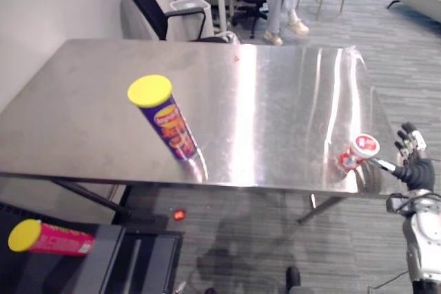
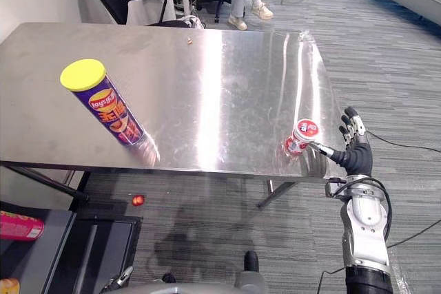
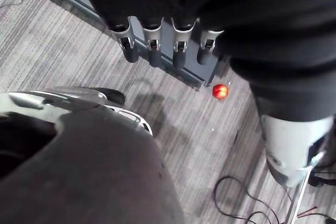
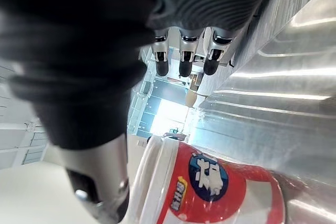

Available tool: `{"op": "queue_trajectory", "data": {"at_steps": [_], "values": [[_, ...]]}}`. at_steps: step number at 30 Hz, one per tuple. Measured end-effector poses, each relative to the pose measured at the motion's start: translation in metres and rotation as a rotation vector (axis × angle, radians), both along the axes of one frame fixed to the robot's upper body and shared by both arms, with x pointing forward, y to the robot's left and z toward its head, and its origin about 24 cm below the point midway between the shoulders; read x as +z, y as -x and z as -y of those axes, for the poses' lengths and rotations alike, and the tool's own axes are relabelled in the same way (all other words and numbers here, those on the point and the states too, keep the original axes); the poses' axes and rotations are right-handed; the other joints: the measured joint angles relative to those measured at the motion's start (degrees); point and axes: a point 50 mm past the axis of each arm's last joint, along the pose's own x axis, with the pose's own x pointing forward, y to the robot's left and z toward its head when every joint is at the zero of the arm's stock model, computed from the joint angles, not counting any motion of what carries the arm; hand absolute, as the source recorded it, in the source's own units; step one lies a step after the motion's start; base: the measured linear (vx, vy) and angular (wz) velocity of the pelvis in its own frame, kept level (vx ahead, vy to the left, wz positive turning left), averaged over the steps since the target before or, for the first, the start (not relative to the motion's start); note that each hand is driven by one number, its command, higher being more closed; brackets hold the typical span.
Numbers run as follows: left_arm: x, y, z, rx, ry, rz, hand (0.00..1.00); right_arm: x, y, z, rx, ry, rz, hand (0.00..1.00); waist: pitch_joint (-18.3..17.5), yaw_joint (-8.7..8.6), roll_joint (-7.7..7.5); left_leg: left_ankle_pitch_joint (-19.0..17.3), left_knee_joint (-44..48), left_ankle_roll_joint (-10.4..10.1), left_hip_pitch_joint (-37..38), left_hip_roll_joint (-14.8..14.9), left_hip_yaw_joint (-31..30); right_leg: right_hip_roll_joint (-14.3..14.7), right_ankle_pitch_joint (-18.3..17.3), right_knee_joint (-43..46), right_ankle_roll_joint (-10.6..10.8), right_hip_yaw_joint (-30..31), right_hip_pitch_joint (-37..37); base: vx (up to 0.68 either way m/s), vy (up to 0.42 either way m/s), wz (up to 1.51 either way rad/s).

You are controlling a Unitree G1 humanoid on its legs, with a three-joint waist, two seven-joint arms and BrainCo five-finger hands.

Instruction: Put the gum and the chips on the shelf.

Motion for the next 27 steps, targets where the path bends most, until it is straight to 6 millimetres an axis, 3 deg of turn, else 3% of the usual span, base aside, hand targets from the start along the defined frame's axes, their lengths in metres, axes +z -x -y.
{"op": "queue_trajectory", "data": {"at_steps": [18, 19, 27], "values": [[0.0, -0.005, 0.001, -0.019, -0.007, 0.004, 0.0, -0.002, -0.022, -0.024, 0.084, -0.001, -0.012, 0.0, 3.12, 1.25, -0.19, 1.17, -0.5, 0.22, -1.31, -0.07, -1.34, 0.09, 1.89, -1.27, -0.7, -1.47, -0.2, 0.0, -0.005, 0.03], [0.0, -0.006, 0.0, -0.02, -0.008, 0.006, 0.0, -0.002, -0.022, -0.025, 0.087, -0.001, -0.011, 1.0, 3.21, 1.37, -0.24, 1.21, -0.51, 0.22, -1.34, -0.07, -1.37, 0.09, 1.91, -1.27, -0.7, -1.5, -0.2, -0.03, -0.017, 0.07], [0.001, -0.009, -0.003, -0.029, -0.017, 0.012, 0.0, -0.003, -0.031, -0.045, 0.148, -0.036, 0.002, 1.0, 3.72, 1.73, -1.13, 2.72, -1.65, 0.07, -1.83, -0.18, -2.12, 0.08, 2.15, -1.29, -0.91, -2.29, -0.65, -0.04, -0.02, 0.05]]}}
